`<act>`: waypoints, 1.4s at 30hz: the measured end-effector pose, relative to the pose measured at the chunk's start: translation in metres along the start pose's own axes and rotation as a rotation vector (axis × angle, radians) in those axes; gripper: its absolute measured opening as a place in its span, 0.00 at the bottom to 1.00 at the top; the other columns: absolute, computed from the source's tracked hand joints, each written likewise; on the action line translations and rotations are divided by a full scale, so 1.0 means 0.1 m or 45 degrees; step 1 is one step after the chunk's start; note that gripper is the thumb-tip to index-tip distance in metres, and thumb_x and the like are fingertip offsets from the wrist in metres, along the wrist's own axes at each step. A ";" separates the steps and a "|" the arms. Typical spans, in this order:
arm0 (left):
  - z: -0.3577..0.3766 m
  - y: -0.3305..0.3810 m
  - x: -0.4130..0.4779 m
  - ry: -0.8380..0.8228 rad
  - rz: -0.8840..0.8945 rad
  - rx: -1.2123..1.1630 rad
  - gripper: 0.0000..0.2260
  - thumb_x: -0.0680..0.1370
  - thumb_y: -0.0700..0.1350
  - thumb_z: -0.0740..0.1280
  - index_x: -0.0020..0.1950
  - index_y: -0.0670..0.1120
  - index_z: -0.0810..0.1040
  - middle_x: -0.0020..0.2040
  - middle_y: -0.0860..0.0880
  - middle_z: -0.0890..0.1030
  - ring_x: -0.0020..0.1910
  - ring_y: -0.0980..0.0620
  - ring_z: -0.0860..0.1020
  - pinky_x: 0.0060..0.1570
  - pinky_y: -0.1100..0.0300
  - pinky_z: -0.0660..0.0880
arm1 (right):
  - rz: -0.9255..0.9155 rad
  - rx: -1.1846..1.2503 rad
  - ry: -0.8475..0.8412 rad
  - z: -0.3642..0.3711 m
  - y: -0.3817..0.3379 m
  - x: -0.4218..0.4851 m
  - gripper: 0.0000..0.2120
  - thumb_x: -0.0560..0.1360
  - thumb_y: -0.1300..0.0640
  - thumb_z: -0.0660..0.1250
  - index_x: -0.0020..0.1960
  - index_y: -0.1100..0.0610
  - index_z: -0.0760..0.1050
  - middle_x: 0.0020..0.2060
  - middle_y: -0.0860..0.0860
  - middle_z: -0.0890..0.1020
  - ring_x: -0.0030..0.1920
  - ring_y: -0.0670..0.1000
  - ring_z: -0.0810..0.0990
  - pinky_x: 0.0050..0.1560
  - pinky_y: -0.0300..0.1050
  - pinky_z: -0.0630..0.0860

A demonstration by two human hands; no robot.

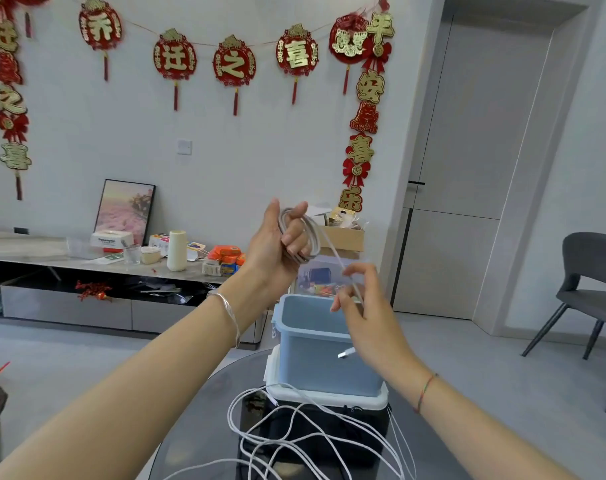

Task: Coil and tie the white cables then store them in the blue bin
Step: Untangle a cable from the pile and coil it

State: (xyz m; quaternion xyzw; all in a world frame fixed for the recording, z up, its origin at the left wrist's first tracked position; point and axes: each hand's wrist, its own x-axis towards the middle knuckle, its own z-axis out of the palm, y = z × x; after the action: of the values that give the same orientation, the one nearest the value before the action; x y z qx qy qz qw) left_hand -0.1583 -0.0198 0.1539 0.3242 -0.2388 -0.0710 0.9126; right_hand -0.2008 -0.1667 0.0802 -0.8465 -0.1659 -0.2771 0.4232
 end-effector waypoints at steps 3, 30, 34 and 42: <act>-0.10 0.03 0.07 0.175 0.070 -0.105 0.23 0.83 0.56 0.48 0.49 0.44 0.76 0.18 0.53 0.61 0.16 0.58 0.61 0.20 0.67 0.66 | -0.030 -0.066 -0.134 0.07 -0.03 -0.15 0.09 0.80 0.61 0.54 0.52 0.47 0.66 0.36 0.45 0.77 0.31 0.42 0.71 0.31 0.44 0.75; -0.26 -0.52 -0.43 -0.706 -0.528 1.154 0.42 0.78 0.64 0.35 0.46 0.37 0.81 0.19 0.50 0.62 0.22 0.51 0.61 0.26 0.63 0.66 | 0.318 0.618 -0.113 -0.46 -0.34 0.07 0.11 0.76 0.55 0.65 0.36 0.56 0.78 0.22 0.46 0.70 0.24 0.44 0.64 0.25 0.33 0.61; -0.20 -0.51 -0.46 -0.874 -0.710 0.897 0.31 0.81 0.59 0.43 0.40 0.39 0.75 0.17 0.53 0.60 0.18 0.56 0.57 0.21 0.67 0.60 | 0.653 0.860 -0.240 -0.44 -0.16 0.04 0.19 0.76 0.55 0.64 0.26 0.51 0.73 0.22 0.44 0.64 0.23 0.43 0.60 0.29 0.38 0.55; -0.23 -0.50 -0.44 -0.926 -0.912 0.436 0.23 0.80 0.52 0.48 0.33 0.44 0.73 0.17 0.55 0.65 0.14 0.58 0.59 0.19 0.67 0.61 | 0.462 0.659 -0.374 -0.45 -0.02 0.01 0.08 0.77 0.61 0.62 0.55 0.55 0.75 0.50 0.54 0.80 0.52 0.52 0.78 0.54 0.45 0.75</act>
State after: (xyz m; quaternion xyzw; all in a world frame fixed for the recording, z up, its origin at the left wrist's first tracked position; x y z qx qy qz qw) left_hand -0.1847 -0.0335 0.0895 0.4842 -0.4220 -0.4453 0.6238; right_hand -0.2159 -0.2017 0.1041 -0.7577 -0.1367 -0.0214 0.6377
